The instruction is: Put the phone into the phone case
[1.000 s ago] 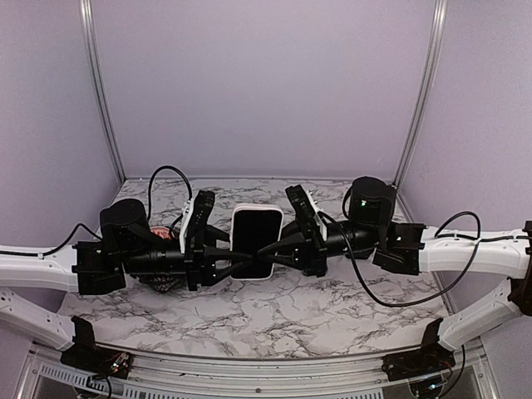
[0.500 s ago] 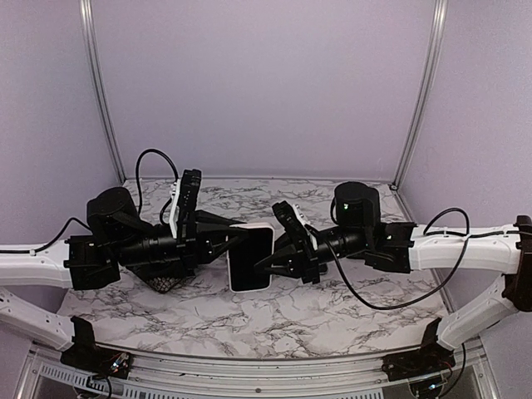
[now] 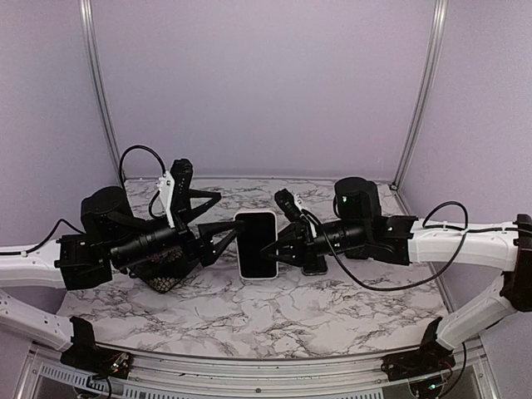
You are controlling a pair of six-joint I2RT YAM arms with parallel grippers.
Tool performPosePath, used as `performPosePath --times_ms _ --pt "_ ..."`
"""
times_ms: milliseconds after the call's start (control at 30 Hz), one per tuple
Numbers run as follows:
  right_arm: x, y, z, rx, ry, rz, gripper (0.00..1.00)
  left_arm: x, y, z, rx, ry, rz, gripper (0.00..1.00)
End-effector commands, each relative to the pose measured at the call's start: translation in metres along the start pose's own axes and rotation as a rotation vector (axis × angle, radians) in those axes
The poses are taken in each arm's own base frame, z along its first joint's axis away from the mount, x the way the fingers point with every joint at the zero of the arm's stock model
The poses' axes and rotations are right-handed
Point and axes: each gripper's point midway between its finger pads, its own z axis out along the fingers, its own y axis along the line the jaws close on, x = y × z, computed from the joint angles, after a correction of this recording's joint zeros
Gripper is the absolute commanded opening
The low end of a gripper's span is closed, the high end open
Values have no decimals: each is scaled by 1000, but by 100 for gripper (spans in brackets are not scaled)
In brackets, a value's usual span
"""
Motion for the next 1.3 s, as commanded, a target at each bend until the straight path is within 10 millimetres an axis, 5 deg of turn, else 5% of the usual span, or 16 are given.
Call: performPosePath --times_ms 0,133,367,600,833,1067,1167,1267 --pt "14 -104 -28 320 14 377 0 22 108 -19 -570 190 14 99" --pt "64 -144 -20 368 112 637 0 77 170 -31 -745 436 -146 99" --pt "96 -163 19 210 220 805 0 126 184 -34 -750 532 -254 99" --pt "132 -188 28 169 234 943 1 132 184 -39 -749 537 -262 99" --pt "174 -213 10 354 326 967 25 135 186 -43 -760 541 -259 99" --pt "162 -222 -13 502 384 888 39 132 192 -49 -783 531 -253 99" --pt "129 -221 -31 565 382 804 52 129 194 -48 -779 529 -251 99" --pt "87 -216 -55 642 355 711 76 123 198 -51 -787 518 -251 99"
